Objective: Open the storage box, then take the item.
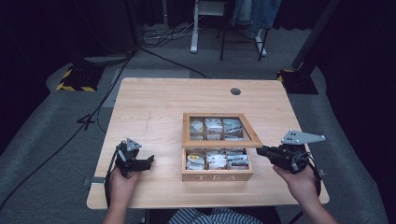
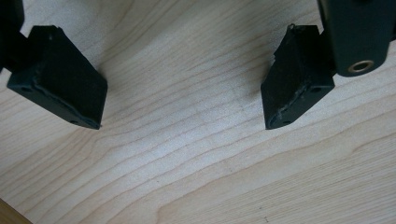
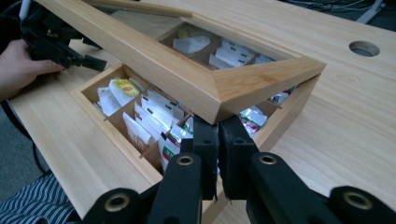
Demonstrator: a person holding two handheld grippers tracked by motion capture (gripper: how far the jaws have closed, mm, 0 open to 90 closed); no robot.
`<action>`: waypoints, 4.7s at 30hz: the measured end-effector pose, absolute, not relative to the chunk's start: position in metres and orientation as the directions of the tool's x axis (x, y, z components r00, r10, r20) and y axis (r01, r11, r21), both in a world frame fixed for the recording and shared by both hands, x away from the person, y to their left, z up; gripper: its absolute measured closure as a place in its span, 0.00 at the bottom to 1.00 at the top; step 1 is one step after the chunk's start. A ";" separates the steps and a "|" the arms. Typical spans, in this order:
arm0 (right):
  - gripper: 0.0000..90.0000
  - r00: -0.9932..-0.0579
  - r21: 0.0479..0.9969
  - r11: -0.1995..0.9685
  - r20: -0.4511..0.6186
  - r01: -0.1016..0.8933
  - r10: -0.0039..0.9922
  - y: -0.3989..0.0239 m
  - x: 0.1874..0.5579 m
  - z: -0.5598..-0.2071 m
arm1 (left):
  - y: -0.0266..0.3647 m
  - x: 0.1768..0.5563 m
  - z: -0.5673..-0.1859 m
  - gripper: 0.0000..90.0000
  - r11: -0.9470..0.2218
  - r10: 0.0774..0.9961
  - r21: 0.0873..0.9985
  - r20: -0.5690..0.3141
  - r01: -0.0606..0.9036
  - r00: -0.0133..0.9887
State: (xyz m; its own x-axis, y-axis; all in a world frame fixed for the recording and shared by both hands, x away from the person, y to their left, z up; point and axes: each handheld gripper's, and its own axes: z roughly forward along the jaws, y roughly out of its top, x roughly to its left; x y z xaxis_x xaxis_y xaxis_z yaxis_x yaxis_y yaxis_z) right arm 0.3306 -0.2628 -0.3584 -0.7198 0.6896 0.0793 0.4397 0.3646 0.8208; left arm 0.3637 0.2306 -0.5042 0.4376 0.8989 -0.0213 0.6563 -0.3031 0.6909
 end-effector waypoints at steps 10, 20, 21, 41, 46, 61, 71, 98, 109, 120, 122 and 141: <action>1.00 -0.705 0.859 0.319 0.067 0.401 0.706 -0.256 0.333 -0.355 | 0.230 0.363 -0.504 0.18 -0.301 0.900 0.694 -0.020 0.654 0.436; 1.00 -0.681 0.888 0.307 0.008 0.341 0.732 -0.247 0.339 -0.350 | 0.229 0.361 -0.504 0.22 -0.291 0.902 0.696 -0.029 0.656 0.431; 1.00 -0.680 0.889 0.314 -0.003 0.334 0.734 -0.245 0.340 -0.350 | 0.229 0.361 -0.504 0.22 -0.292 0.902 0.697 -0.028 0.655 0.432; 1.00 -0.617 0.903 0.330 -0.098 0.275 0.781 -0.221 0.354 -0.349 | 0.221 0.360 -0.501 0.21 -0.295 0.905 0.676 -0.029 0.675 0.425; 1.00 -0.624 0.905 0.308 -0.064 0.293 0.779 -0.222 0.359 -0.348 | 0.219 0.358 -0.499 0.25 -0.308 0.900 0.667 -0.028 0.678 0.436; 1.00 -0.611 0.920 0.272 -0.045 0.284 0.790 -0.221 0.366 -0.344 | 0.202 0.352 -0.476 0.31 -0.335 0.863 0.705 -0.036 0.625 0.503; 1.00 -0.613 0.929 0.258 -0.044 0.265 0.789 -0.220 0.367 -0.346 | 0.194 0.345 -0.460 0.31 -0.335 0.831 0.736 -0.064 0.589 0.553; 1.00 -0.634 0.930 0.249 -0.022 0.272 0.773 -0.221 0.372 -0.347 | 0.146 0.317 -0.394 0.33 -0.403 0.688 0.777 -0.091 0.483 0.720; 1.00 -0.634 0.931 0.239 -0.010 0.277 0.773 -0.221 0.375 -0.347 | 0.102 0.319 -0.375 0.35 -0.508 0.594 0.744 -0.062 0.433 0.802; 1.00 -0.636 0.930 0.238 -0.006 0.279 0.771 -0.222 0.376 -0.347 | 0.064 0.330 -0.375 0.34 -0.575 0.559 0.703 -0.035 0.418 0.828; 1.00 -0.637 0.931 0.238 -0.006 0.279 0.771 -0.222 0.376 -0.347 | 0.058 0.335 -0.376 0.34 -0.578 0.557 0.696 -0.045 0.426 0.829; 1.00 -0.638 0.929 0.237 -0.002 0.284 0.770 -0.222 0.377 -0.348 | 0.039 0.349 -0.397 0.60 -0.550 0.436 0.728 -0.168 0.409 0.884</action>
State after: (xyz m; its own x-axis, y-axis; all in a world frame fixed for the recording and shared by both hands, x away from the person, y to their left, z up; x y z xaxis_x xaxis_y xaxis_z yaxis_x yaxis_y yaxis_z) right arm 0.3767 -0.2217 -0.3480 -0.6380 0.7701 -0.0017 0.2842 0.2374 0.9289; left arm 0.3494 0.0394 -0.3971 0.8840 0.4363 -0.1677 0.4094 -0.5495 0.7283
